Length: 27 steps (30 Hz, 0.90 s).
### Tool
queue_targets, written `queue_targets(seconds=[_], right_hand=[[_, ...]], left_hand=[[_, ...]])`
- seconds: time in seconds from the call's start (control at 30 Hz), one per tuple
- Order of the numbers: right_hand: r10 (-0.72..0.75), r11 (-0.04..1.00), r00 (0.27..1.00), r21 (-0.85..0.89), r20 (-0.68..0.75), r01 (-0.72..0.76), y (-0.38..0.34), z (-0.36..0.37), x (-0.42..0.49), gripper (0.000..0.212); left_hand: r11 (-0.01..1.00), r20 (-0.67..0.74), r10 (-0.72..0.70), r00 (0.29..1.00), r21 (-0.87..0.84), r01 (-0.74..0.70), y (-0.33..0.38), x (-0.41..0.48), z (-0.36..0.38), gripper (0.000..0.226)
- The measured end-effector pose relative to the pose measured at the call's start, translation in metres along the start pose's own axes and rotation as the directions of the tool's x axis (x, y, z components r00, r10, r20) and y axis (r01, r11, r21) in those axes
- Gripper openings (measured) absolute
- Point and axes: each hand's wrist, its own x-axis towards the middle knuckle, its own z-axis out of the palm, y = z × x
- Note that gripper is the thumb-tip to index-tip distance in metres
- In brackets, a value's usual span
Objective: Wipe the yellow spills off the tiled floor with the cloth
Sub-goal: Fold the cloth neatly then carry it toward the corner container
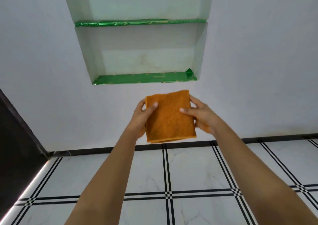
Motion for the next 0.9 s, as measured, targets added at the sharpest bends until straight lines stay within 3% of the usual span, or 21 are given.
queue_targets(seconds=[0.13,0.2,0.37,0.5,0.6,0.7,0.8,0.9], right_hand=[[0.11,0.993,0.989,-0.044,0.096,-0.107,0.01,-0.001,0.003,0.085],[0.107,0.994,0.986,0.022,0.131,-0.111,0.003,-0.003,0.006,0.088],[0.074,0.992,0.996,0.11,-0.049,-0.068,-0.02,0.003,0.011,0.069],[0.042,0.991,0.997,0.129,-0.058,-0.034,-0.027,0.001,0.013,0.075],[0.024,0.99,0.999,-0.143,0.022,-0.021,-0.033,0.001,0.013,0.08],[-0.01,0.847,0.999,-0.53,0.049,0.035,-0.035,0.006,0.015,0.066],[-0.025,0.745,0.998,-0.664,0.06,0.058,-0.036,0.006,0.016,0.039],[-0.015,0.714,0.998,-0.698,0.069,0.059,-0.036,0.001,0.016,0.021]], left_hand=[[0.989,0.126,-0.128,0.984,0.096,0.116,-0.008,0.0,-0.013,0.073],[0.985,0.159,-0.138,0.978,0.121,0.119,0.005,0.004,-0.016,0.078],[0.992,0.055,-0.099,0.994,0.08,0.094,0.034,0.012,-0.019,0.078],[0.995,0.151,-0.073,0.986,0.078,0.062,0.037,0.016,-0.023,0.072],[0.962,0.167,-0.068,0.984,0.272,0.02,0.04,0.017,-0.025,0.069],[0.882,0.14,-0.048,0.989,0.47,-0.024,0.04,0.018,-0.024,0.061],[0.799,0.174,-0.029,0.984,0.596,-0.082,0.041,0.019,-0.025,0.043],[0.701,0.179,-0.043,0.983,0.706,-0.098,0.038,0.018,-0.029,0.027]])
